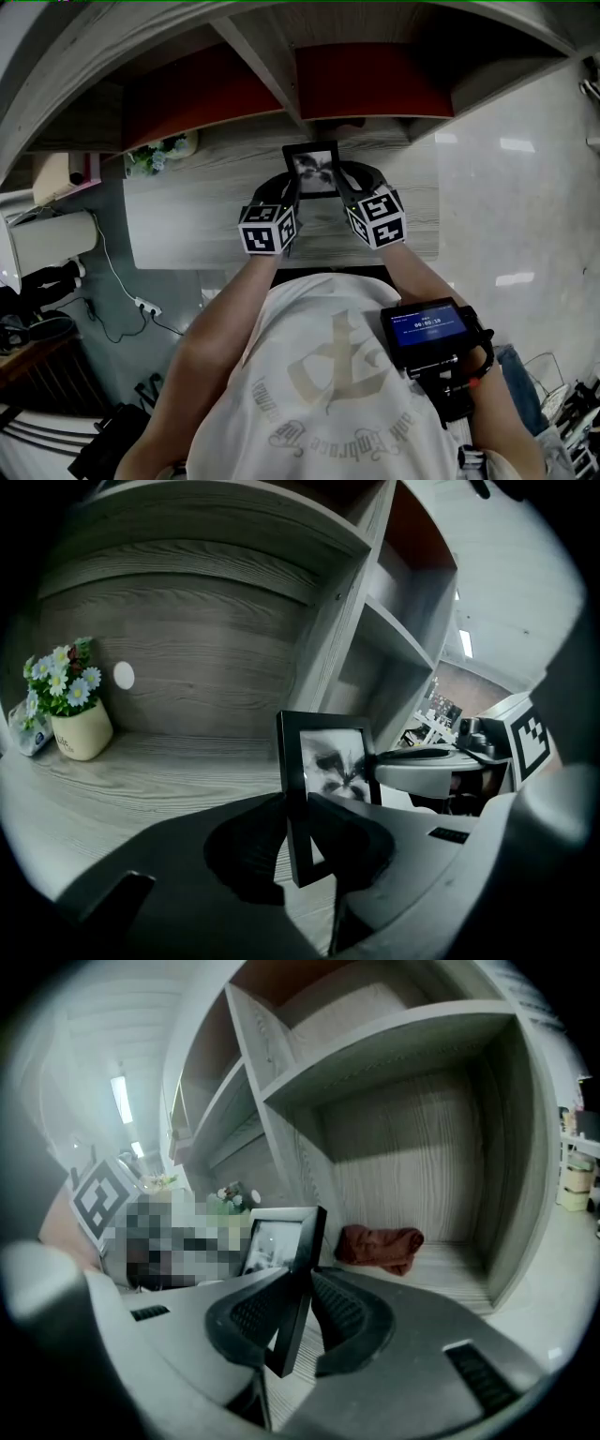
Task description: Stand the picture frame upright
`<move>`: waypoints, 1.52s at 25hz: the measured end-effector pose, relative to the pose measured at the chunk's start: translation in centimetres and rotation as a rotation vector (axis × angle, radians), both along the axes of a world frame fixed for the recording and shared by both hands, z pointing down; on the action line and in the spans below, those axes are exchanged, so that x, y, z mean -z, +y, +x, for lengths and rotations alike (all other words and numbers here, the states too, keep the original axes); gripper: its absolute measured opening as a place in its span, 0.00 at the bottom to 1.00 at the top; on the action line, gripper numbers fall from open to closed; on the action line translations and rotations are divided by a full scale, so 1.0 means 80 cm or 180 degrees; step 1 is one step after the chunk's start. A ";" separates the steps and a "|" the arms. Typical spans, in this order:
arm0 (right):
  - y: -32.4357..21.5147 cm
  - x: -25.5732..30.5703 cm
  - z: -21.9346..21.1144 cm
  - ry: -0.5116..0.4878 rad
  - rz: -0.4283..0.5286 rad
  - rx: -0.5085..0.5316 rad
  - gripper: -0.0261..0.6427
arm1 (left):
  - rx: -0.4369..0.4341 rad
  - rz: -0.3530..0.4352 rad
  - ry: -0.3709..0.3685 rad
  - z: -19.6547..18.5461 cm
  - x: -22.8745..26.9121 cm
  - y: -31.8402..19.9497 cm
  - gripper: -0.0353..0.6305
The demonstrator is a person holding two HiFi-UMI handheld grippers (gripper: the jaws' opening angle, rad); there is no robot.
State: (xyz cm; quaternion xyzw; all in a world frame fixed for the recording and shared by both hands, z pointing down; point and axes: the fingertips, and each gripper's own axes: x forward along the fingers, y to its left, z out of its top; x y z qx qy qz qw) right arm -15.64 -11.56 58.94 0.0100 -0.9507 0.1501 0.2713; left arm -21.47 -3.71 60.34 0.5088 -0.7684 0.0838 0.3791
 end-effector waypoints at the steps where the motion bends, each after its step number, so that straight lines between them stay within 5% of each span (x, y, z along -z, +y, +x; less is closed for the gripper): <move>1: -0.001 0.001 -0.001 0.0002 0.0006 -0.0006 0.15 | -0.0008 0.0003 -0.0002 -0.001 0.001 -0.001 0.16; 38: -0.041 0.008 -0.034 -0.0041 0.0123 -0.0169 0.15 | -0.0014 0.0103 -0.0118 -0.041 0.012 -0.047 0.16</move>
